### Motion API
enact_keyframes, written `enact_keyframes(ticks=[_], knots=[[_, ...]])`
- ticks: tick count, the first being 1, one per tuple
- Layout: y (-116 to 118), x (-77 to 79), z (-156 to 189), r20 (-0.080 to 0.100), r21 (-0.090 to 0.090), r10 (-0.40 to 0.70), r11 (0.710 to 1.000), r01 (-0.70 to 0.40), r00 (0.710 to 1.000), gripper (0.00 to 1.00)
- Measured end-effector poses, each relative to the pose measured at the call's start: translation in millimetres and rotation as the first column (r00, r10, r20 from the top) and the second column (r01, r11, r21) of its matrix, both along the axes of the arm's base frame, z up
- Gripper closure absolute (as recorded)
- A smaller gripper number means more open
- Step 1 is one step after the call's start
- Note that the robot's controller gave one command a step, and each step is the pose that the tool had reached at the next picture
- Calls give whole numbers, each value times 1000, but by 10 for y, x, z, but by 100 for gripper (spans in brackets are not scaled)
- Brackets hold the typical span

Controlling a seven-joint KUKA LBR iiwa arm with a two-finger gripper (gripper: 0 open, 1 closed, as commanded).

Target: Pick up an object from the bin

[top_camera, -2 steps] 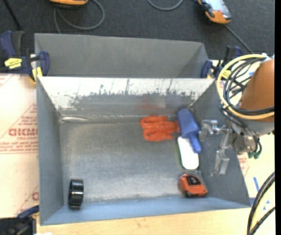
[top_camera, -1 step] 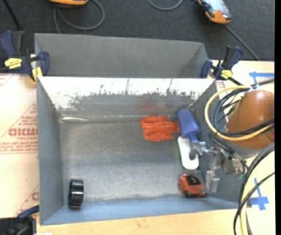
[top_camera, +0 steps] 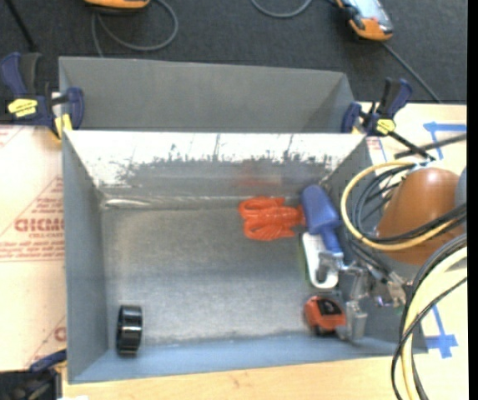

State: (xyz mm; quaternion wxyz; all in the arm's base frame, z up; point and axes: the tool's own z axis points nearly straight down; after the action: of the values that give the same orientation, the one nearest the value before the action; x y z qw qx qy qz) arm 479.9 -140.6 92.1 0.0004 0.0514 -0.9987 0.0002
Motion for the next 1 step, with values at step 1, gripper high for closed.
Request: enact_keyframes(ticks=[1], knots=[[64,72,165,5,1,-235,972,235,972,0]])
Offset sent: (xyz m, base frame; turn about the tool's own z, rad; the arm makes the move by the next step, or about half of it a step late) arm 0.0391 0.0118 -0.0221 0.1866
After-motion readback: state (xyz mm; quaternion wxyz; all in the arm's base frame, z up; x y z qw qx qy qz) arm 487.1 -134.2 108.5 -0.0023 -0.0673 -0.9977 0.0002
